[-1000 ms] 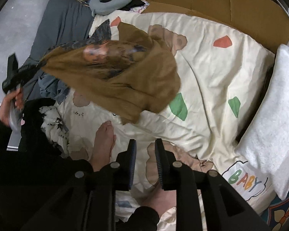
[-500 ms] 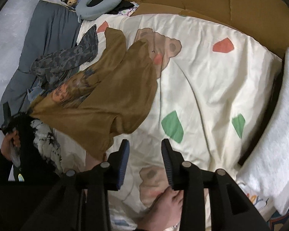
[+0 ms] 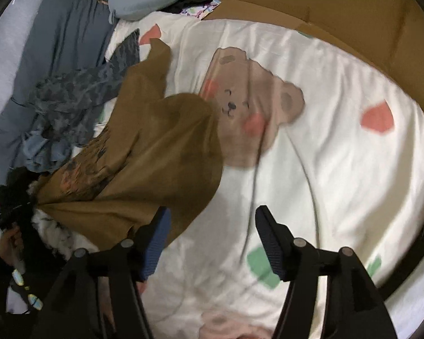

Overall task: Fold clothes
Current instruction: 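Lower the brown t-shirt onto the duvet with both grippers, then spread the brown t-shirt flat on the duvet with both grippers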

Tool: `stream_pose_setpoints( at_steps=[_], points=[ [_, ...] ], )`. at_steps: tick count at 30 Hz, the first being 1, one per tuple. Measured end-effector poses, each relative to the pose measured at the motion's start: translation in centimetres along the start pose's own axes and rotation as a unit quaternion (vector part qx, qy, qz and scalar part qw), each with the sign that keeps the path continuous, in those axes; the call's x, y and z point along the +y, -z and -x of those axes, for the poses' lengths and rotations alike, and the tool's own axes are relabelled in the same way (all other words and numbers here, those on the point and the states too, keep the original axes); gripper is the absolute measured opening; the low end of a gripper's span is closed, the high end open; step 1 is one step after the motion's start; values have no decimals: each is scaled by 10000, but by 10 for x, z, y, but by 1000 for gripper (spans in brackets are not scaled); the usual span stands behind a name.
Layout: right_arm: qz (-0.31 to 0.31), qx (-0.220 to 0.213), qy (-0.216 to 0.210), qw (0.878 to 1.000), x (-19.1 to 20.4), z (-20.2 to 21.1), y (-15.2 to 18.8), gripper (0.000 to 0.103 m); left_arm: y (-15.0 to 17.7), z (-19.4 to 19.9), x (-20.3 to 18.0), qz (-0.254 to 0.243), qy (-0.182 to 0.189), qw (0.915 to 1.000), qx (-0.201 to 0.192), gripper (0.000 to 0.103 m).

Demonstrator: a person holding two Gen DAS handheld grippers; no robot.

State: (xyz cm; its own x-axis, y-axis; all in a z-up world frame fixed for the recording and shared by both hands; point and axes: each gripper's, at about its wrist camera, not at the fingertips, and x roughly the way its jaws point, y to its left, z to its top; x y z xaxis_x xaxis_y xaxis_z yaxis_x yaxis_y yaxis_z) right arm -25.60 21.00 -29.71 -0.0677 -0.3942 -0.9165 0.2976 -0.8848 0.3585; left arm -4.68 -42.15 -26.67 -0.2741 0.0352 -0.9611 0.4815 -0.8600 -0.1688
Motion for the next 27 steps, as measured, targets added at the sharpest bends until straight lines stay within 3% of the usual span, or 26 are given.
stream_pose_setpoints(
  at_steps=[9, 11, 18, 19, 20, 22, 27],
  points=[
    [547, 229, 12, 9982, 24, -62, -54, 61, 11, -43, 19, 165, -5, 9995, 253, 6],
    [597, 237, -5, 9979, 27, -72, -62, 72, 14, -53, 22, 203, -32, 9992, 330, 6],
    [430, 469, -77, 9979, 32, -99, -81, 73, 23, -71, 29, 291, -65, 9984, 490, 6],
    [406, 502, -88, 9979, 33, -103, -84, 66, 23, -72, 29, 296, -61, 9983, 492, 6],
    [381, 536, -98, 9978, 34, -107, -87, 38, 22, -71, 28, 294, -51, 9984, 488, 6],
    [331, 603, -119, 9976, 35, -115, -93, 6, 21, -69, 24, 259, -32, 9985, 472, 6],
    [597, 690, 100, 9958, 42, -100, -84, 5, 19, -62, 18, 174, 2, 9990, 414, 6]
  ],
)
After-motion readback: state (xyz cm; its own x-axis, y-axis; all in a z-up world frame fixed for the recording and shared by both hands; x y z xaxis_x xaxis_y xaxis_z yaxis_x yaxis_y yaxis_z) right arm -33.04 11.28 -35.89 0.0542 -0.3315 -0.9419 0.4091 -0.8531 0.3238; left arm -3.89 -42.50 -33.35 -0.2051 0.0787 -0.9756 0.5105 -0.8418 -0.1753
